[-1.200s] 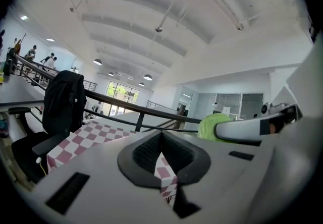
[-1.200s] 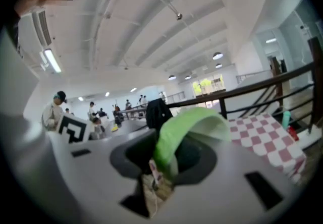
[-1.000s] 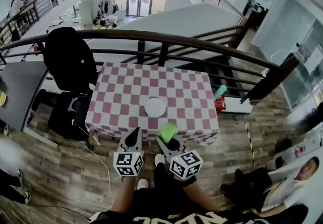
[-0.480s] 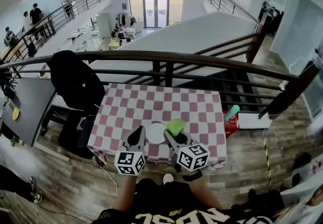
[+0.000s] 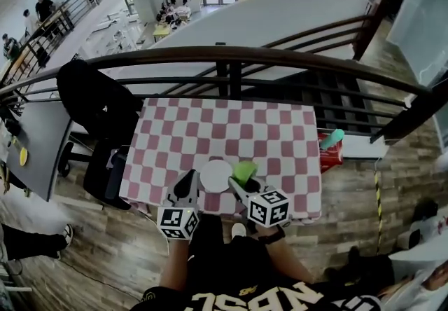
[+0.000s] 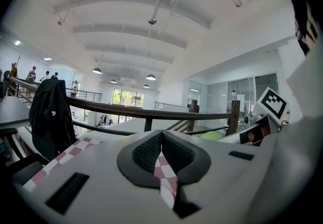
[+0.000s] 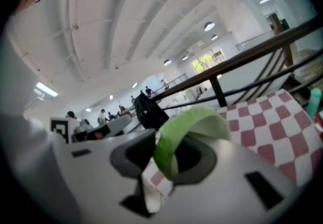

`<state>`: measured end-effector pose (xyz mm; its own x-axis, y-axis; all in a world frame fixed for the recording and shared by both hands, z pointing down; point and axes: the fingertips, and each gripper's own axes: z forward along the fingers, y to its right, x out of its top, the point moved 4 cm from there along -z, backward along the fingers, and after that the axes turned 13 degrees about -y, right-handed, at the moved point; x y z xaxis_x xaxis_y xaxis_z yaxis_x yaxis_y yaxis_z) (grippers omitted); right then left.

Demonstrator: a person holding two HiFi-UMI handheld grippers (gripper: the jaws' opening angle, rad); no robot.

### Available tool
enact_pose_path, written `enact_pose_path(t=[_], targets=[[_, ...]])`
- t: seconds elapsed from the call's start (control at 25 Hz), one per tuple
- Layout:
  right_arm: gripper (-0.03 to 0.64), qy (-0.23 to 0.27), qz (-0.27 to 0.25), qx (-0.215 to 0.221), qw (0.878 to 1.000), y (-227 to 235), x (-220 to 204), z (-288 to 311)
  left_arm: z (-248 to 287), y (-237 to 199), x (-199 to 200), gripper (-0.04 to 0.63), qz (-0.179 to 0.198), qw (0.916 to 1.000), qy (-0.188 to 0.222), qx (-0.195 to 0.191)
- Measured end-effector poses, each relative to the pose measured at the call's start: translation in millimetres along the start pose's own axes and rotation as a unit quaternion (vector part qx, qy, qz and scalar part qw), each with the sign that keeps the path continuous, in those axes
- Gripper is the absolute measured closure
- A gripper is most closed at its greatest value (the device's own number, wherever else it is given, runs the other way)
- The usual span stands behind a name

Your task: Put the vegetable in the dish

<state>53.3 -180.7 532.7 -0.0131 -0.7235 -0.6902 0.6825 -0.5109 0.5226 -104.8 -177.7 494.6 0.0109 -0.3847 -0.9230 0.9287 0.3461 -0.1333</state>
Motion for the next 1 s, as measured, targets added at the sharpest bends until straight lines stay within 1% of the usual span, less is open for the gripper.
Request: enact_pose_path(t=[0.16, 0.24, 0.32, 0.4, 0.48, 0.56, 0.72, 0.8, 0.88, 0.92, 0.96, 1.0], targets=[[0.505, -0.017, 0.012, 0.006, 1.0, 13.7, -4.1, 15.1, 20.9, -1.3, -8.1, 0.577, 0.016, 0.9988, -0.022, -0.04], [0.505, -0.021, 0.018, 0.015, 1.0, 17.9, -5.0, 23.7, 30.4, -6.4, -12.9, 0.577, 0.009, 0.9979, -0.029, -0.058], [0.505, -0.018, 0.03, 0.037, 0.999, 20.2, -5.7, 31.0, 38.3, -14.9, -19.2, 0.575, -0.008, 0.9971, -0.037, -0.066], [0.505, -0.017, 0.053, 0.082, 0.995, 23.8, -8.4, 37.8, 45.1, -25.4, -26.8, 0.575, -0.026, 0.9963, -0.047, -0.066], [0.505, -0.012, 0.092, 0.142, 0.985, 30.5, -9.7, 44.4, 52.9, -34.7, -32.5, 0.57, -0.046, 0.994, -0.063, -0.076], [0.505, -0.005, 0.121, 0.191, 0.974, 37.9, -9.3, 47.4, 60.3, -39.0, -36.4, 0.526, -0.058, 0.9904, -0.079, -0.097], [0.505, 0.001, 0.14, 0.251, 0.958, 44.5, -5.4, 54.5, 69.8, -45.5, -42.5, 0.442, -0.07, 0.9831, -0.097, -0.139], [0.505, 0.005, 0.16, 0.293, 0.943, 45.7, -3.1, 58.7, 72.6, -45.2, -46.0, 0.386, -0.092, 0.9746, -0.097, -0.179], [0.505, 0.012, 0.182, 0.345, 0.921, 45.5, -1.6, 60.3, 71.9, -39.7, -48.3, 0.32, -0.113, 0.9611, -0.098, -0.232], [0.505, 0.018, 0.191, 0.37, 0.909, 45.3, -0.7, 60.8, 70.5, -34.3, -48.5, 0.291, -0.111, 0.9527, -0.101, -0.264], [0.505, 0.024, 0.198, 0.394, 0.897, 45.4, 0.7, 61.5, 69.0, -27.4, -48.6, 0.276, -0.098, 0.9434, -0.108, -0.298], [0.505, 0.03, 0.2, 0.416, 0.887, 45.3, 2.2, 62.6, 67.9, -20.1, -49.0, 0.251, -0.077, 0.9338, -0.116, -0.33]])
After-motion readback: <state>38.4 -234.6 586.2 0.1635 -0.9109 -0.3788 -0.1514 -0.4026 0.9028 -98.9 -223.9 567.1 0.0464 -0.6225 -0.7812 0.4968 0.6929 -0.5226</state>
